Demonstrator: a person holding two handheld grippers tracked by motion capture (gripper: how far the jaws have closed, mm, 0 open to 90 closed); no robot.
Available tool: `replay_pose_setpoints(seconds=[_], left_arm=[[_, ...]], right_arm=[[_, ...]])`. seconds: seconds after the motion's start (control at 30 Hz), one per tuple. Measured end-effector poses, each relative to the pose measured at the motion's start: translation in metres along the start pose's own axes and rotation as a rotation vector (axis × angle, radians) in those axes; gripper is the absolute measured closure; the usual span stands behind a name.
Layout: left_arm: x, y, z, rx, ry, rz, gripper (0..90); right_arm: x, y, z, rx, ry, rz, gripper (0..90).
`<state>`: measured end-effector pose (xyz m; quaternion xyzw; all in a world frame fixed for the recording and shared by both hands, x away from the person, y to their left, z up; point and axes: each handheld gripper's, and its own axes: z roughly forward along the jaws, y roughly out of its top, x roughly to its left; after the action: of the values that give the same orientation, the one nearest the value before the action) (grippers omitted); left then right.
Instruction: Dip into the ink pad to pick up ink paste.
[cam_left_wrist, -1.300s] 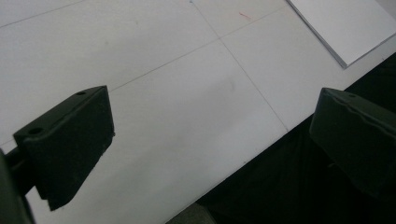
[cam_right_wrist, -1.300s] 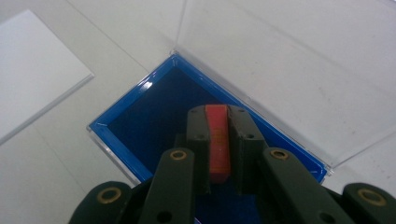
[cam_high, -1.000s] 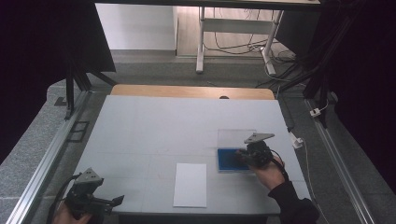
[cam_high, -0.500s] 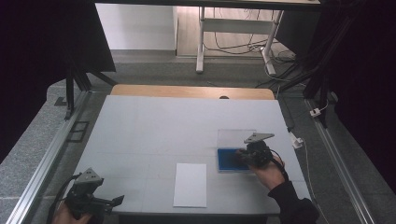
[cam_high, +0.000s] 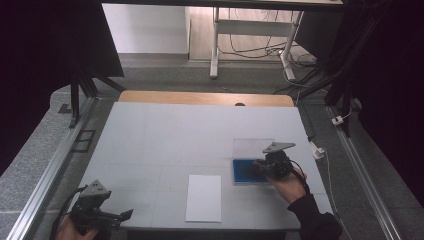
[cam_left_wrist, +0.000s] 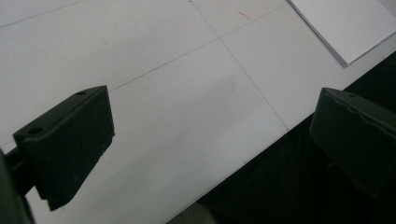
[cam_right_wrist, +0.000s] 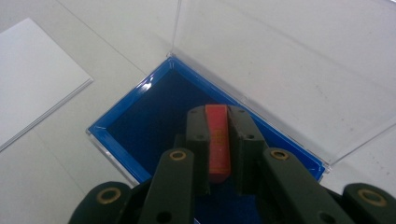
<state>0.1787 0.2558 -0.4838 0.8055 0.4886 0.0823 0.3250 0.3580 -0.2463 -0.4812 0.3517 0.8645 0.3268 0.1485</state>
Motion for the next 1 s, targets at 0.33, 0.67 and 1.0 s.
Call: replay_pose_setpoints(seconds=[0.33,0.67,1.0], left_arm=[[0.0,0.0,0.0,0.0,-0.001,-0.001,0.0],[0.0,0.0,0.0,-0.001,-0.004,-0.001,0.0],[0.0,0.0,0.0,-0.003,-0.006,-0.002,0.0]], right_arm=[[0.001,0.002,-0.006,-0.027,0.011,0.005,79.7],[0.003,0.004,-0.014,-0.062,0.02,0.002,79.7],[0.006,0.006,-0.026,-0.11,0.049,0.018,79.7]])
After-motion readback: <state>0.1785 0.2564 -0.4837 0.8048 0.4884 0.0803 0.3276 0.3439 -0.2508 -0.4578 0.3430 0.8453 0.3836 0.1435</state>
